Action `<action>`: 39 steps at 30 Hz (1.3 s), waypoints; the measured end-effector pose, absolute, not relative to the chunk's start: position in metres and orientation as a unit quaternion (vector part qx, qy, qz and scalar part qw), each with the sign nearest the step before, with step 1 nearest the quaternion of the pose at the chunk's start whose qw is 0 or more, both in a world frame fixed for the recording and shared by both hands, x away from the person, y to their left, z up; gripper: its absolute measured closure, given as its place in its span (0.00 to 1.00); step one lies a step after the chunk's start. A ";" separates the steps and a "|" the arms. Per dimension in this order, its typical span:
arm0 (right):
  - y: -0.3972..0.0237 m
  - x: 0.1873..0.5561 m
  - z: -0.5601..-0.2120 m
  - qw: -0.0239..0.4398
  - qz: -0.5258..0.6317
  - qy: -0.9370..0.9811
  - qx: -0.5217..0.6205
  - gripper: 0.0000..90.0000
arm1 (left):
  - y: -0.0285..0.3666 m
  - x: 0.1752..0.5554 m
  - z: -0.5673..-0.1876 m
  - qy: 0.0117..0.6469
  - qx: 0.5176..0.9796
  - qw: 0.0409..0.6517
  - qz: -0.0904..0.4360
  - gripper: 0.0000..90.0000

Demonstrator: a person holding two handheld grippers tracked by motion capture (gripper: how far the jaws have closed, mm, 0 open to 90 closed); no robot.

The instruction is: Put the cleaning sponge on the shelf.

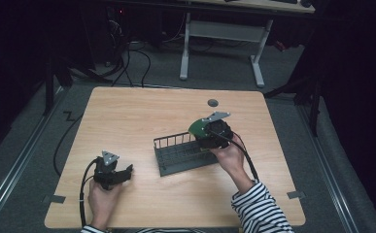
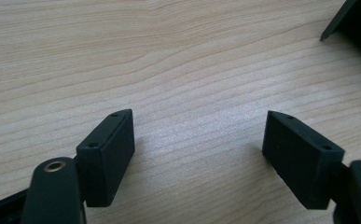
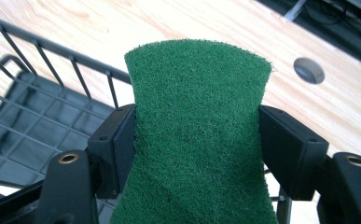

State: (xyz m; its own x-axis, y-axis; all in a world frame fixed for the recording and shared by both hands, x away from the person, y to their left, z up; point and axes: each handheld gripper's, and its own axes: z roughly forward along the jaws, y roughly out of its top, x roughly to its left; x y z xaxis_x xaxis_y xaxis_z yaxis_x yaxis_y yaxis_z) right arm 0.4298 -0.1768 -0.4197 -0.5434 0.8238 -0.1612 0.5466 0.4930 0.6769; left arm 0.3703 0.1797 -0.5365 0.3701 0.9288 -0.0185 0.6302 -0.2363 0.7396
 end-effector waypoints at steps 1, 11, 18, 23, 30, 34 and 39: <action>-0.178 0.430 -0.421 0.236 0.291 0.829 0.416 0.35 | 0.180 0.370 -0.537 0.516 0.755 0.339 0.220 0.28; -0.183 0.428 -0.431 0.214 0.281 0.835 0.421 0.34 | 0.180 0.370 -0.536 0.516 0.756 0.338 0.220 0.28; -0.185 0.426 -0.431 0.206 0.281 0.837 0.422 0.35 | 0.179 0.370 -0.536 0.516 0.755 0.338 0.220 0.29; -0.188 0.422 -0.426 0.199 0.286 0.838 0.420 0.35 | 0.179 0.370 -0.536 0.516 0.755 0.338 0.221 0.29; -0.188 0.423 -0.431 0.189 0.279 0.842 0.422 0.34 | 0.179 0.370 -0.536 0.516 0.755 0.338 0.221 0.29; -0.192 0.421 -0.433 0.185 0.292 0.836 0.425 0.31 | 0.179 0.370 -0.536 0.516 0.755 0.338 0.221 0.29; -0.199 0.420 -0.433 0.177 0.303 0.833 0.427 0.26 | 0.179 0.370 -0.536 0.516 0.755 0.338 0.221 0.29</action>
State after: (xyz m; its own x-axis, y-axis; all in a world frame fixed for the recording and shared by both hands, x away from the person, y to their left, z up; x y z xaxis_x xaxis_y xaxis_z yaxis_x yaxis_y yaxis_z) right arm 0.4200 -0.1991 -0.4330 -0.5726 0.8191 -0.0350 0.6047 0.4508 0.6566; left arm 0.3703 0.1794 -0.5365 0.3690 0.9293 -0.0161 0.6306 -0.2376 0.7389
